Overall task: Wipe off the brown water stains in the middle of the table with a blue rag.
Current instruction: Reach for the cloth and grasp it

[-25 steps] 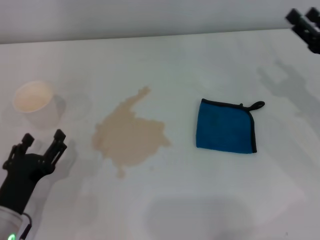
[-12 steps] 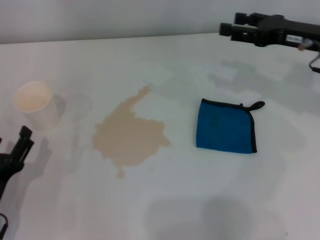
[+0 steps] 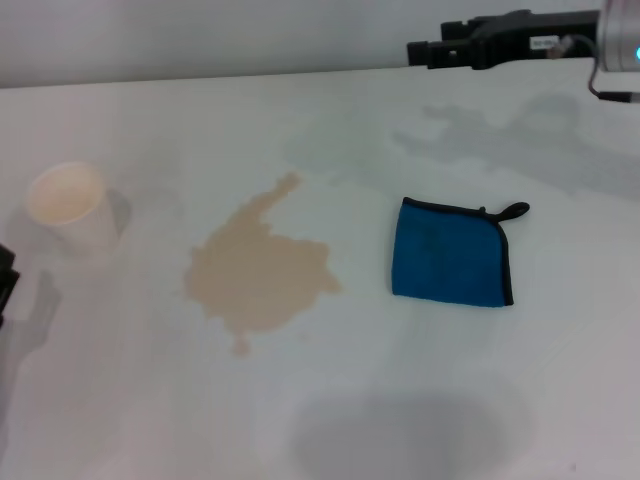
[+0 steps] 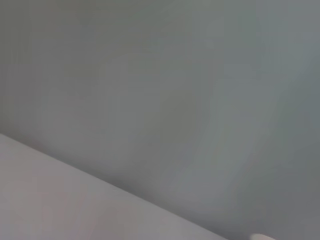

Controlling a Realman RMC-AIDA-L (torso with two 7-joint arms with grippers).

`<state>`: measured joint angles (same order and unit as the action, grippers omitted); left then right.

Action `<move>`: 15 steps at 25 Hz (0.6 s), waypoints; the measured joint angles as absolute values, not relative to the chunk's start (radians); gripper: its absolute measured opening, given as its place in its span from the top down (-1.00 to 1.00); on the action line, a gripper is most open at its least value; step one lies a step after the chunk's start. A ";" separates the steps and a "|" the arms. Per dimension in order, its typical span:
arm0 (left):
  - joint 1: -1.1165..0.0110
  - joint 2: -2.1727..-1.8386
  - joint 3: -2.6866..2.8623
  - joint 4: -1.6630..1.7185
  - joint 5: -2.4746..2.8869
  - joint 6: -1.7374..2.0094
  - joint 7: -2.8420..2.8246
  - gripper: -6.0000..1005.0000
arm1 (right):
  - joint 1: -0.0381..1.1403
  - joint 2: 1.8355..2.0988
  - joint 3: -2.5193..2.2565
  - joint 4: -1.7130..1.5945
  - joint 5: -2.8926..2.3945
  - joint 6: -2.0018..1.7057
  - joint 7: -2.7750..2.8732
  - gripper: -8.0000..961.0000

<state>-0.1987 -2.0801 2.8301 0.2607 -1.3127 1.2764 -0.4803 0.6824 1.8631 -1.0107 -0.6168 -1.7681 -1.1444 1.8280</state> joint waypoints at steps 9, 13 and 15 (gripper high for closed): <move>-0.193 -2.081 2.829 0.216 -1.339 1.273 -0.489 -0.77 | 0.784 1.893 -1.012 -0.630 -2.045 -1.112 2.009 -0.66; -0.195 -2.081 2.829 0.215 -1.339 1.274 -0.489 -0.77 | 0.810 1.890 -1.044 -0.660 -2.126 -1.136 2.103 -0.66; -0.195 -2.080 2.829 0.215 -1.339 1.276 -0.489 -0.77 | 0.825 1.884 -1.063 -0.663 -2.158 -1.146 2.144 -0.66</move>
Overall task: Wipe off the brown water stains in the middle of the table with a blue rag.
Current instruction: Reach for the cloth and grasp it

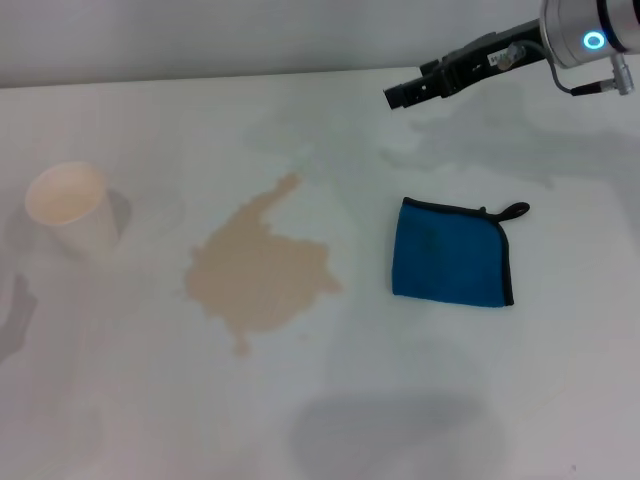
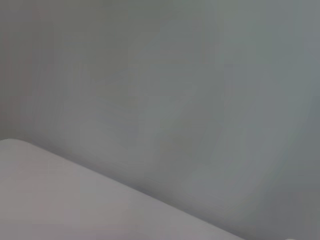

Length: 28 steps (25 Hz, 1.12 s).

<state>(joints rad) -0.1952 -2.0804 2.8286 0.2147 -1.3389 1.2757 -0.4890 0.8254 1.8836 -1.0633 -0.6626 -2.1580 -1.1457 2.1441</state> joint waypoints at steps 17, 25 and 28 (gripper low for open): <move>-0.185 -2.080 2.829 0.215 -1.342 1.279 -0.489 -0.77 | 0.885 1.885 -1.075 -0.673 -2.436 -1.361 2.233 -0.66; -0.193 -2.080 2.829 0.215 -1.342 1.289 -0.489 -0.77 | 0.874 1.958 -1.117 -0.785 -2.622 -1.457 2.252 -0.66; -0.195 -2.080 2.829 0.215 -1.342 1.289 -0.489 -0.77 | 0.878 1.973 -1.161 -0.802 -2.659 -1.460 2.277 -0.66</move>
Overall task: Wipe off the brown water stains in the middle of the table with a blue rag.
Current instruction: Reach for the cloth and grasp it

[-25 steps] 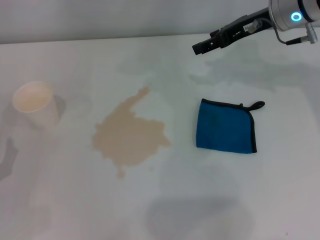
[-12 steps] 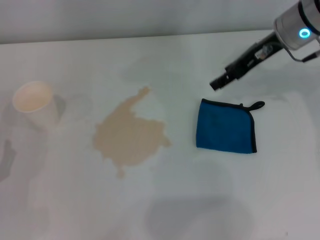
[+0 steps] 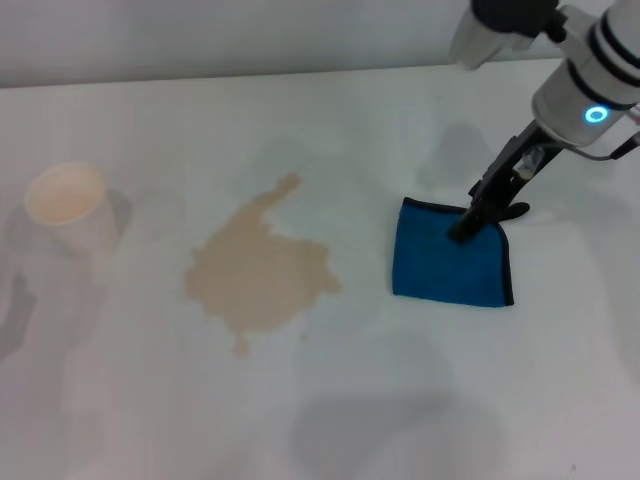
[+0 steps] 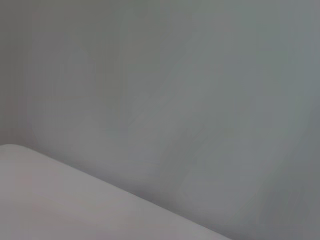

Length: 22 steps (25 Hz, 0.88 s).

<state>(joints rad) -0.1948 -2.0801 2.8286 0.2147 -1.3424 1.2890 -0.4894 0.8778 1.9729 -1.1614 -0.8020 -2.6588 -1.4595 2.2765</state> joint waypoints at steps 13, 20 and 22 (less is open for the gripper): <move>-0.195 -2.080 2.829 0.215 -1.340 1.289 -0.489 -0.77 | 0.884 2.014 -1.316 -0.777 -2.679 -1.412 2.303 -0.66; -0.195 -2.080 2.830 0.215 -1.334 1.289 -0.489 -0.77 | 0.886 2.020 -1.358 -0.747 -2.680 -1.356 2.312 -0.66; -0.195 -2.080 2.830 0.215 -1.335 1.288 -0.489 -0.77 | 0.887 2.020 -1.361 -0.733 -2.680 -1.348 2.313 -0.66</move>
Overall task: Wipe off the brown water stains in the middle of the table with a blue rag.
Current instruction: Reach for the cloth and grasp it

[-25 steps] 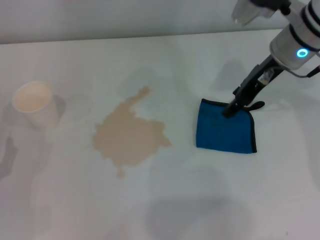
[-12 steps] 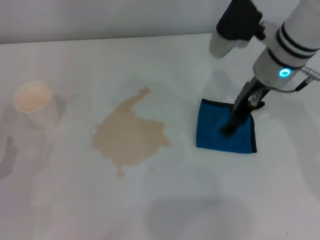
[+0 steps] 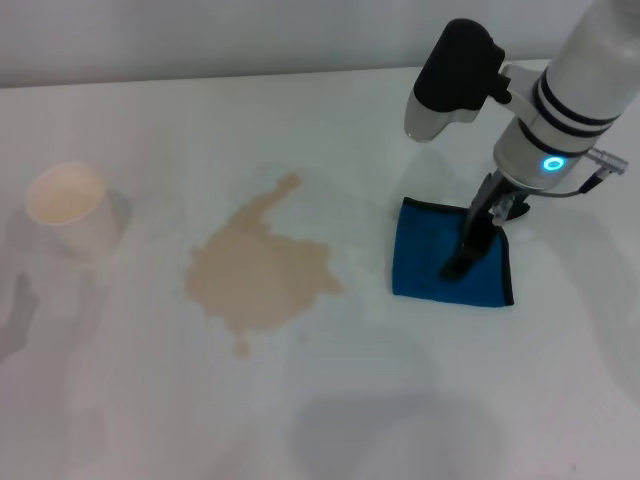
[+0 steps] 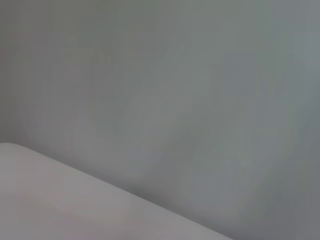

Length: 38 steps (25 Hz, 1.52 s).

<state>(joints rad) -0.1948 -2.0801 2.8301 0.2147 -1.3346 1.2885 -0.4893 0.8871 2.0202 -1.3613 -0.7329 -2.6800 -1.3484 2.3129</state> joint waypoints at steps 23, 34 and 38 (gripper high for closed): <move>-0.207 -2.078 2.829 0.202 -1.341 1.288 -0.491 -0.77 | 0.891 2.026 -1.414 -0.687 -2.675 -1.298 2.316 -0.40; -0.208 -2.078 2.829 0.204 -1.341 1.289 -0.519 -0.77 | 0.890 2.025 -1.415 -0.686 -2.675 -1.303 2.316 -0.15; -0.207 -2.078 2.829 0.208 -1.339 1.289 -0.520 -0.77 | 0.888 2.024 -1.421 -0.686 -2.676 -1.304 2.316 -0.05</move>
